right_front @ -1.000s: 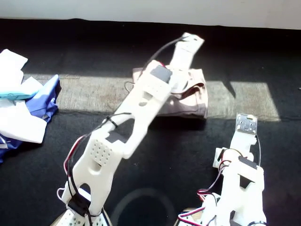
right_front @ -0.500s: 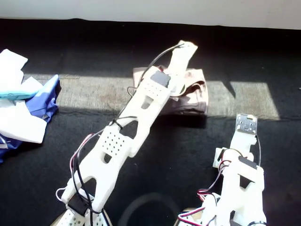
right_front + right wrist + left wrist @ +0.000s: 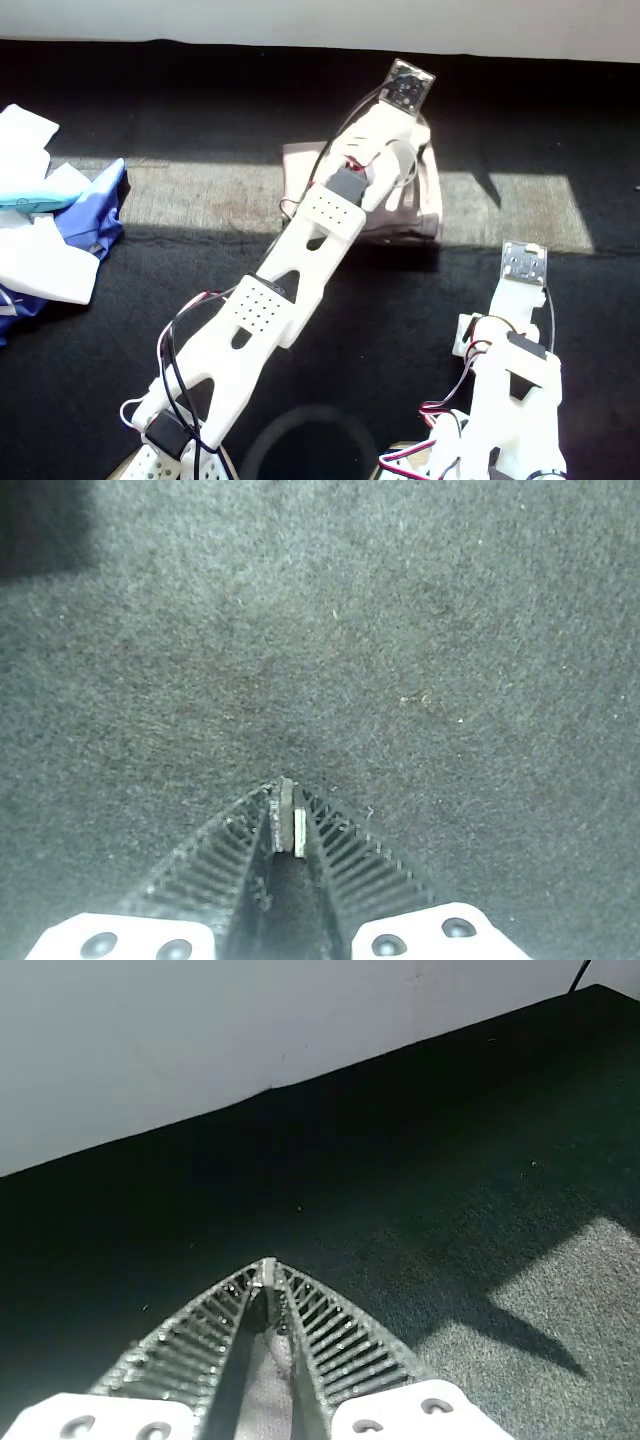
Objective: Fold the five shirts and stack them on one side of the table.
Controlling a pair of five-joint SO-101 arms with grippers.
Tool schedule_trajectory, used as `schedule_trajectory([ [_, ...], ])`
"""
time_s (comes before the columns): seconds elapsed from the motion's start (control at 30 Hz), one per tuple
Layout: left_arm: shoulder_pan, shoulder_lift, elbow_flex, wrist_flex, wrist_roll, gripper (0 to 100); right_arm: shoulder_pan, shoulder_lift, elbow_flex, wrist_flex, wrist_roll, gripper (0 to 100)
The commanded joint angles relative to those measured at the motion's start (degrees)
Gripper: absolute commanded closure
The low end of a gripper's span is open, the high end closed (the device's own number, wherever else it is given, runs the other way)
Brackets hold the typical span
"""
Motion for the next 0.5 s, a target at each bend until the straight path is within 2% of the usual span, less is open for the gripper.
schedule_trajectory([
  [0.0,0.4,-0.9,-3.0,-1.1,-0.1,99,1.1,0.5,0.1,-1.1,0.1,99.1],
  [0.13,0.2,-0.7,-2.9,0.0,-0.1,99,1.1,0.5,0.1,-1.1,0.1,99.1],
  [0.33,2.9,-0.4,-2.7,9.8,-0.1,99,1.1,0.5,0.1,-1.1,0.1,99.1],
  [0.47,5.7,1.3,-1.5,9.5,-0.1,99,1.1,0.5,0.1,-1.1,0.1,99.1],
])
